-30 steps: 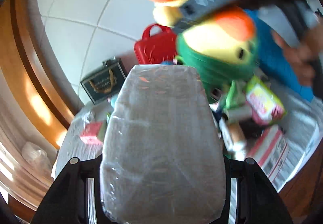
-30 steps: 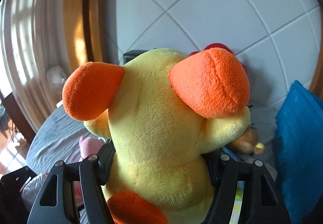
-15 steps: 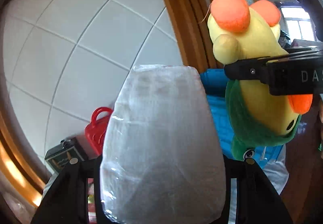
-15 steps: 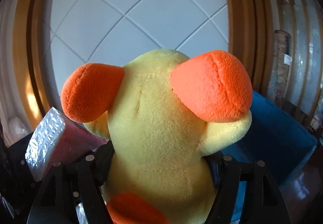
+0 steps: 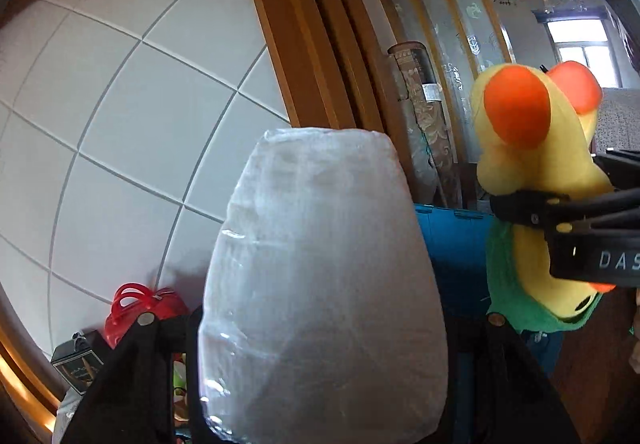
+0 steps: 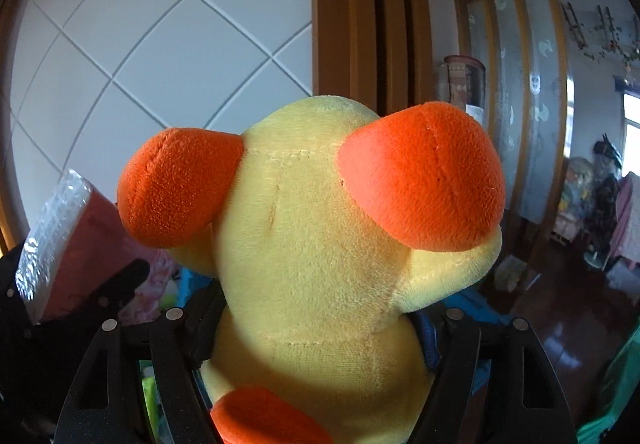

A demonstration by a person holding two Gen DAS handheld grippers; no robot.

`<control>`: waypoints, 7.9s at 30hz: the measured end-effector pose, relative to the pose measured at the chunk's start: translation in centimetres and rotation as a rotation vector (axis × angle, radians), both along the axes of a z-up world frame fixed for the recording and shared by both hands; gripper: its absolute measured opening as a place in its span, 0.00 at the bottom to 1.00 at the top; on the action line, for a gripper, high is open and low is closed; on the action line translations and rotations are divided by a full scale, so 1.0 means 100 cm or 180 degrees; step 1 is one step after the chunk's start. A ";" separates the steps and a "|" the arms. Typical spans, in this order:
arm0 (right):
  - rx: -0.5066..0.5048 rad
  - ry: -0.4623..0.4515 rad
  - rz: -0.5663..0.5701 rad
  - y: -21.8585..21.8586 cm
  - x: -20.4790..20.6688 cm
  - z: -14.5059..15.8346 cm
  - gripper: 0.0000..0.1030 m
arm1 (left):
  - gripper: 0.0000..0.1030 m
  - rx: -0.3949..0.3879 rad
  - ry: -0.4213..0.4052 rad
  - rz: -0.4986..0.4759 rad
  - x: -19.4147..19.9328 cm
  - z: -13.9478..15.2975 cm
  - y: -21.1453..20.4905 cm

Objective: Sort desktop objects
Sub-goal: 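Lift both held items and carry them over the blue bin, then open the left tool to drop the tissue pack while the right tool drops the duck into the bin, then move both empty tools back over the pile on the table, then grasp the green-pink wipes pack with the right tool while the left tool grasps the white bottle, then carry both items to the blue bin and open the left tool to drop the bottle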

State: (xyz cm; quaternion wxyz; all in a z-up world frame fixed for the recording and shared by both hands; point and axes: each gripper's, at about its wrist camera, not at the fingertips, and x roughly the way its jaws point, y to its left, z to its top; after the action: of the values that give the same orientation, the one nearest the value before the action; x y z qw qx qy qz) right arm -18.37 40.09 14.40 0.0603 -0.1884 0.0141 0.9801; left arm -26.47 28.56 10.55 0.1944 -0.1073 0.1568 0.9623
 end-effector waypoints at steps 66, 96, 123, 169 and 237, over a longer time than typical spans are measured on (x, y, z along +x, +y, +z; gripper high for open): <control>-0.0129 0.0132 0.0471 0.009 -0.021 -0.050 1.00 | 1.00 0.0357 -0.0152 0.1079 0.050 -0.047 -0.079; 0.0075 -0.0150 0.1543 -0.289 0.025 -0.127 1.00 | 1.00 0.0090 -0.0714 0.2061 0.139 -0.158 -0.398; 0.0368 -0.0774 0.2221 -0.331 -0.062 -0.214 1.00 | 1.00 0.0054 -0.1794 0.0961 0.086 -0.292 -0.337; -0.0186 -0.2002 0.2042 -0.288 -0.119 -0.391 0.59 | 1.00 0.0061 -0.2635 0.0811 0.012 -0.364 -0.375; 0.0418 -0.0714 0.1396 -0.277 -0.046 -0.112 0.18 | 0.50 0.0048 -0.0721 0.0127 0.027 -0.097 -0.273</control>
State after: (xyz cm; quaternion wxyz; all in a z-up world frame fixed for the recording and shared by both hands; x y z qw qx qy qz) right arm -22.97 12.41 3.15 -0.1404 -0.2902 -0.0977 0.9416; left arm -23.75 1.25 0.90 0.1925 -0.2170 0.1245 0.9489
